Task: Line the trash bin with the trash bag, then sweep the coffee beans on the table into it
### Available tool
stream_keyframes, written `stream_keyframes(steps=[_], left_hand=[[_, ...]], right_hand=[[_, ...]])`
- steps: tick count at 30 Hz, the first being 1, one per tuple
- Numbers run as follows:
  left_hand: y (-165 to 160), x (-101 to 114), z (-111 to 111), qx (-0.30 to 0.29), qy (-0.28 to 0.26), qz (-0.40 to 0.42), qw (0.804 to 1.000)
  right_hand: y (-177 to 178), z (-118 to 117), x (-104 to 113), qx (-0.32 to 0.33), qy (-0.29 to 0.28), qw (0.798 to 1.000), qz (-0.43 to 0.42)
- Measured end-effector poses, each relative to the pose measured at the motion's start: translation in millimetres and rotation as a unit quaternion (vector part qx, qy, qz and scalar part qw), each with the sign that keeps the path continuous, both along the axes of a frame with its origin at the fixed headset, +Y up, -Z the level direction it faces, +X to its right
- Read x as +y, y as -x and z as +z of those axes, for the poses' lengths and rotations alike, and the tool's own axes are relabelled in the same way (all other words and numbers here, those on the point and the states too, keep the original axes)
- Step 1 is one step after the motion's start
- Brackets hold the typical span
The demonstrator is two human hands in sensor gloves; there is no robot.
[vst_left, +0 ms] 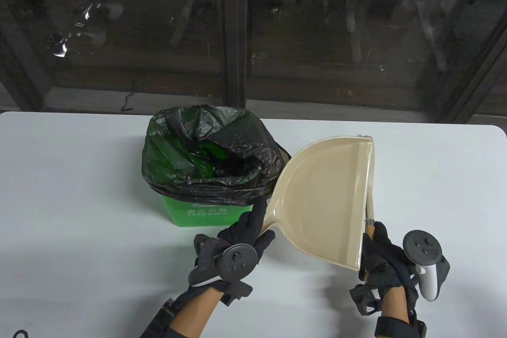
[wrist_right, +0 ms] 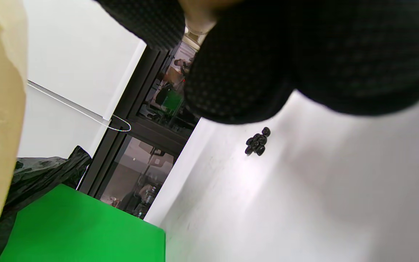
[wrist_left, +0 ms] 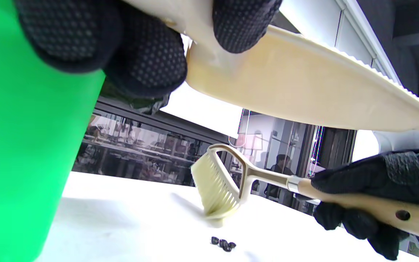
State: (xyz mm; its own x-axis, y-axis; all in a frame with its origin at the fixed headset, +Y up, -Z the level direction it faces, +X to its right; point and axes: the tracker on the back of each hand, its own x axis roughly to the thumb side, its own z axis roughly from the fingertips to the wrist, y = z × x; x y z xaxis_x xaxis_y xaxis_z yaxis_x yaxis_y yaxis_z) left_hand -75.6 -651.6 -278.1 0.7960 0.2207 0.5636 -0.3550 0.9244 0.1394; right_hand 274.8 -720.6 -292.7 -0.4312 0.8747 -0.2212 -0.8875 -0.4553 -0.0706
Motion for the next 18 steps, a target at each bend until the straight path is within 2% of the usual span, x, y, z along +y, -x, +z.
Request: stream_keyframes(steps=[18], left_hand=[[-1.8,-35.2,-5.0,0.009,0.040,-0.069,0.997]], right_hand=[[-4.5,1.2,-0.5,-0.006,-0.002,1.000,-0.018]])
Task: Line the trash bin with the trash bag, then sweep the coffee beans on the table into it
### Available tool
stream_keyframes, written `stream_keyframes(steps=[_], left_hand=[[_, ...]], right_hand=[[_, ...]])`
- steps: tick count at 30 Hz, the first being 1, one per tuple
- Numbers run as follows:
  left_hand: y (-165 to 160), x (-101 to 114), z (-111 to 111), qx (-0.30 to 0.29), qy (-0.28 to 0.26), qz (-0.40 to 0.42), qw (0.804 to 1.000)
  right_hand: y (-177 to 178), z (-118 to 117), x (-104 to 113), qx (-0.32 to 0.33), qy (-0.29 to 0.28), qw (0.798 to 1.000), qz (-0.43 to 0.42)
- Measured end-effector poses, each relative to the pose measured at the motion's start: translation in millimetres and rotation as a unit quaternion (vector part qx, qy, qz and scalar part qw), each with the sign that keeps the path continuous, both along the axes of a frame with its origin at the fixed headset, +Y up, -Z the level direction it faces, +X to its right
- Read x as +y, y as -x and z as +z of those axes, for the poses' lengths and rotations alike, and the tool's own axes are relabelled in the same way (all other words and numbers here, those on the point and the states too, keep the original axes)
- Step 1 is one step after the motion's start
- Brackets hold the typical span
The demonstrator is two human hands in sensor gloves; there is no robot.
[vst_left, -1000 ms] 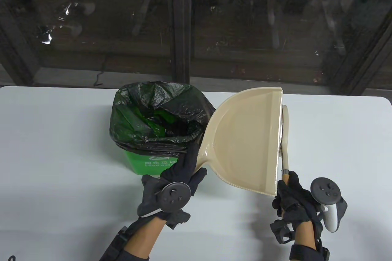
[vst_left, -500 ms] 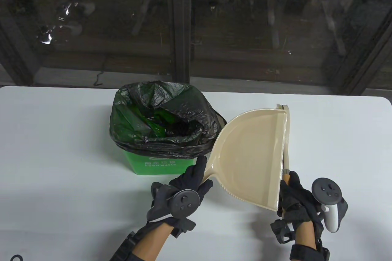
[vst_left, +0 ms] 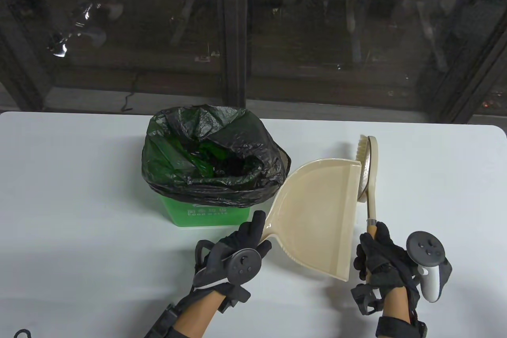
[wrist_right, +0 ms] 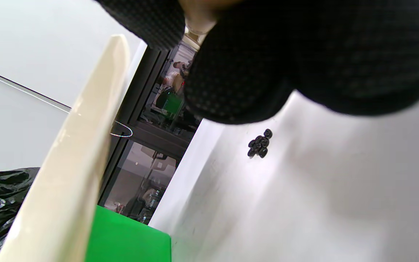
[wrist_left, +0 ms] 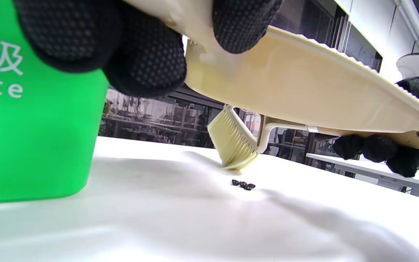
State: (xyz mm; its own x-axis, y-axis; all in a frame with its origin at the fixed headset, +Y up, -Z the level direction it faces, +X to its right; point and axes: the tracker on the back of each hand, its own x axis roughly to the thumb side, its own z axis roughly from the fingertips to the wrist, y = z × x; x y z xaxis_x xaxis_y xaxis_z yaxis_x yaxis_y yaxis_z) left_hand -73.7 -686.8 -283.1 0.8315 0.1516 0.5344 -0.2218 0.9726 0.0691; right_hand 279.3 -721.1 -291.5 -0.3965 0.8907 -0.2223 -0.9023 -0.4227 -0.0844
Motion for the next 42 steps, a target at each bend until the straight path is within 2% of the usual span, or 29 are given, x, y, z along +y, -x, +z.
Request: stream_keyframes(steps=[18,42], left_hand=[[7.4,-32.5,-5.2,0.025,0.055,-0.049,0.997],[17.2,-51.9,-18.1,0.055,0.100,-0.081,0.990]], right_hand=[[0.9,-0.2,-1.0,0.003,0.002,1.000,0.008],[4.8,-2.5,-1.3,0.005,0.001,0.999,0.034]])
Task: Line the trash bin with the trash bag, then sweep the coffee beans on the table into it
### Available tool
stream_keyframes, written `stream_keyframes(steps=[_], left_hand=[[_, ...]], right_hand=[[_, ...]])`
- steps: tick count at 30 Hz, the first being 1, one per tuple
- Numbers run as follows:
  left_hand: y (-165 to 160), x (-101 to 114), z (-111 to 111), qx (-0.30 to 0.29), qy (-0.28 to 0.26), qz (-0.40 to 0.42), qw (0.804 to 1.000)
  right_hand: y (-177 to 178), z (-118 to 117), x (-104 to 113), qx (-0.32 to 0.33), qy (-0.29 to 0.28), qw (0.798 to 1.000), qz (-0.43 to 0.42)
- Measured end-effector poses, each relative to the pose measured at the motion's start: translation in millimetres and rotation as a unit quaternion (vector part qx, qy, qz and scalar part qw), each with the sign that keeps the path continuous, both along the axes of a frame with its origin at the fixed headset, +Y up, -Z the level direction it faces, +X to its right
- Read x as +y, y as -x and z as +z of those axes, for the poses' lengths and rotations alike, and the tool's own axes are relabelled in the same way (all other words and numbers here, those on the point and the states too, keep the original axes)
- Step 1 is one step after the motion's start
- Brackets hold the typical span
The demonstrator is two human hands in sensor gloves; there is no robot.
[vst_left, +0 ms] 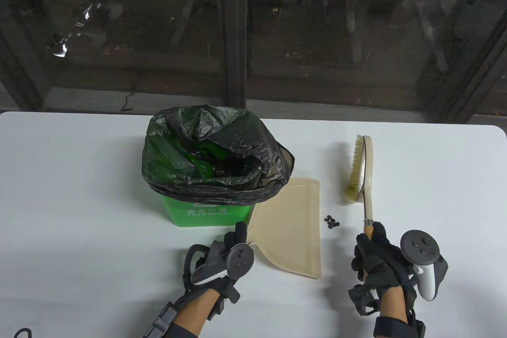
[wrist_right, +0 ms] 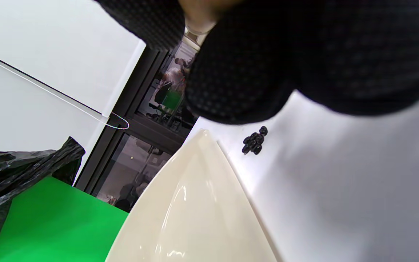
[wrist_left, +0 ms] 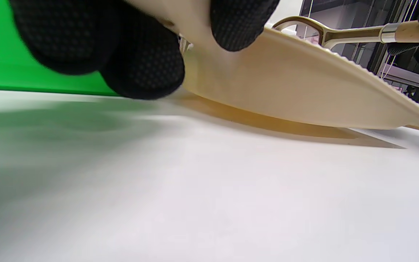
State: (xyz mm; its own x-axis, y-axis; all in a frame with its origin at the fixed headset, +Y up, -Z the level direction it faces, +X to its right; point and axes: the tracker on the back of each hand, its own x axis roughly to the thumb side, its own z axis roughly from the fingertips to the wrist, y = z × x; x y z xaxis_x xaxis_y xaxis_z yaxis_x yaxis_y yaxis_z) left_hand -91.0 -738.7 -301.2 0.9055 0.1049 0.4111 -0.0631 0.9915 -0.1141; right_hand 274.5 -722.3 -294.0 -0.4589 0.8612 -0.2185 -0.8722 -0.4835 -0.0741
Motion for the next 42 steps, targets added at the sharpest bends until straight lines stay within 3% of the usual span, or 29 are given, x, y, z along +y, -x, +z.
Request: stream_keyframes(steps=[29,42], left_hand=[[-8.6,-4.4,-2.6,-0.009,0.015,-0.014,1.000],[-8.7,-4.6,-3.8,-0.006,0.023,-0.012,1.000]], right_hand=[[11.4,-3.0,2.5,0.010,-0.006,0.997,0.072],[15.2,-0.5,33.0,0.020,-0.013,0.991,0.135]])
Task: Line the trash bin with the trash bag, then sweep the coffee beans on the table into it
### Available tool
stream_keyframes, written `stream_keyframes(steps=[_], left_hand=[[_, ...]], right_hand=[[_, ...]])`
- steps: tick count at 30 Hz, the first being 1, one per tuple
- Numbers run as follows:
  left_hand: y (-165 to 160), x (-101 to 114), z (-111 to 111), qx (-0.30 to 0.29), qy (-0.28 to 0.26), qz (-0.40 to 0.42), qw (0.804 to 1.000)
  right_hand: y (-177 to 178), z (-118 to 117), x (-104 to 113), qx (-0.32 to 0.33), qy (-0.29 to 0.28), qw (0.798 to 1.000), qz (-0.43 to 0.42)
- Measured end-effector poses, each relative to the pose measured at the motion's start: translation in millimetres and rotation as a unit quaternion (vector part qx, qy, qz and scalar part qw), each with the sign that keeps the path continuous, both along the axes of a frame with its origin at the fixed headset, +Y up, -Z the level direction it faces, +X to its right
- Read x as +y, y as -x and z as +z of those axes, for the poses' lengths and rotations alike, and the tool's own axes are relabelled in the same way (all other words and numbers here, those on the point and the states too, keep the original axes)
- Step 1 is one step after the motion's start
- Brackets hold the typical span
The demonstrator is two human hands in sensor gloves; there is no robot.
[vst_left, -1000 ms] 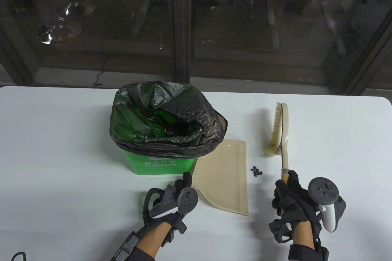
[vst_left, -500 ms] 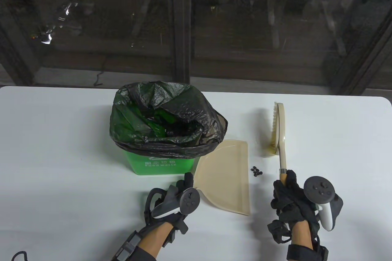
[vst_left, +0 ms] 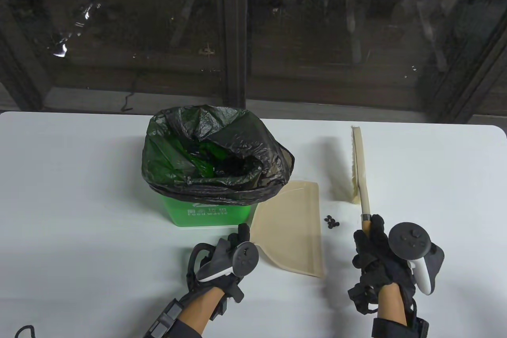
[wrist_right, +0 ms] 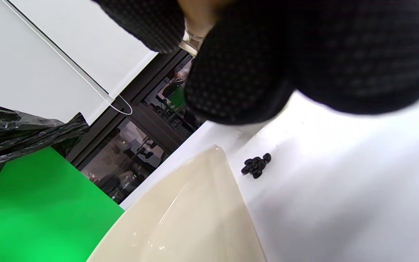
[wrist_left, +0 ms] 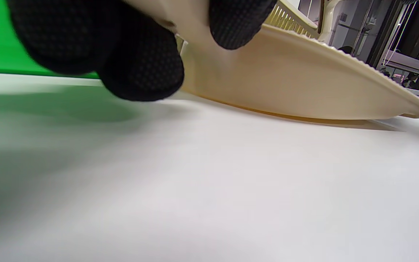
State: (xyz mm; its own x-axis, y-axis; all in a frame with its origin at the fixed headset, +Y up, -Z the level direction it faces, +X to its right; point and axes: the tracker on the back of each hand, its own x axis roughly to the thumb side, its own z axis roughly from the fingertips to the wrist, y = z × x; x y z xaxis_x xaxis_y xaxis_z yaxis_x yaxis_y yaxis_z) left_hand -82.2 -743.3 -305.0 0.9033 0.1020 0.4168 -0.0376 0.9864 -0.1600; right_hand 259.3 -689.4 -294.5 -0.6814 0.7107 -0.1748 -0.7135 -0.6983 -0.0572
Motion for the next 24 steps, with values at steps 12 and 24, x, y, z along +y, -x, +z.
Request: stream_keyframes(steps=[12,24], left_hand=[[-1.0,0.6,-0.6,0.001,-0.001,-0.001,1.000],[-1.7,1.1,-0.8,0.001,-0.001,-0.004,1.000]], right_hand=[[-9.4,26.8,17.9,0.015,0.016,0.993,0.115],[3.8,47.5,5.9,0.045,0.066,0.977,0.197]])
